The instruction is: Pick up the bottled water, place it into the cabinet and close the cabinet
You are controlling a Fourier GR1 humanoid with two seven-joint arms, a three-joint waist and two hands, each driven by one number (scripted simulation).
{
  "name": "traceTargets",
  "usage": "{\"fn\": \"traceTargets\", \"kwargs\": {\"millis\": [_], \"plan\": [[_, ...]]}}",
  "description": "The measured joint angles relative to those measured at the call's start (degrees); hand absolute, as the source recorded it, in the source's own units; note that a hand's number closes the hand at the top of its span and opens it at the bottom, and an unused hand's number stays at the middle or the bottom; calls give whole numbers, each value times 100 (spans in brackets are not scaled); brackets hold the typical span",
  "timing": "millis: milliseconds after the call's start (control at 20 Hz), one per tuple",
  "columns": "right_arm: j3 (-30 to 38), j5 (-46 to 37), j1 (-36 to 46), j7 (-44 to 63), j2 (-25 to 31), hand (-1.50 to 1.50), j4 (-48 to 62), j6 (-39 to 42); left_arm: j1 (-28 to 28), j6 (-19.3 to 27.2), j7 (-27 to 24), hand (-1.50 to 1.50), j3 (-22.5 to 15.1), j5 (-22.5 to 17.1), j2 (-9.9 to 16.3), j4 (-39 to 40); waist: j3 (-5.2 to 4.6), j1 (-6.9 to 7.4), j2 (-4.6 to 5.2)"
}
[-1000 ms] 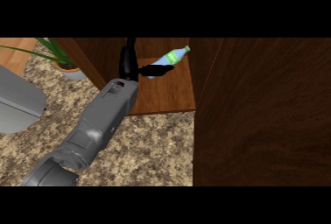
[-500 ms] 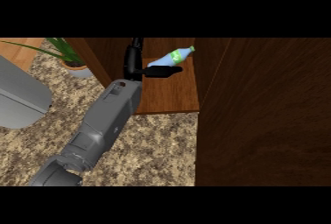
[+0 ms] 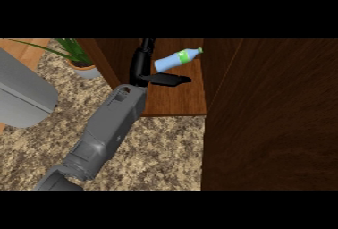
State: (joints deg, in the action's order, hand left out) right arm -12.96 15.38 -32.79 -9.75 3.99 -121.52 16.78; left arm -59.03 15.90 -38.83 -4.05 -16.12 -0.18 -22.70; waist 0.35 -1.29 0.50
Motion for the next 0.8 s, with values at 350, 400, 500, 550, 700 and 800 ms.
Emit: {"fn": "traceTargets", "kwargs": {"millis": [350,400,500,550,700,800], "plan": [[-22,-65,-116,-18,-28,-150,-40,-75,679,-292,273,-150,-454,-407,5,-989,-19,184,-77],[-40,-84,-150,-54,-40,-150,-33,-76,797,-333,351,-150,-523,-467,7,-1190,-19,196,-85],[-118,-119,-220,-19,-76,-150,-101,-126,1051,-387,568,-150,-689,-570,11,-1605,-19,234,-101],[-184,-179,-283,-21,-94,-150,-148,-152,1182,-366,686,-150,-774,-613,12,-1824,-20,254,-112],[-241,-218,-331,-9,-107,-150,-203,-184,1715,-327,885,-150,-1003,-702,17,-2581,-17,307,-133],[-296,-262,-428,-1,-117,-150,-271,-218,2136,-266,1067,-150,-1135,-747,18,-3178,-18,352,-154]]}}
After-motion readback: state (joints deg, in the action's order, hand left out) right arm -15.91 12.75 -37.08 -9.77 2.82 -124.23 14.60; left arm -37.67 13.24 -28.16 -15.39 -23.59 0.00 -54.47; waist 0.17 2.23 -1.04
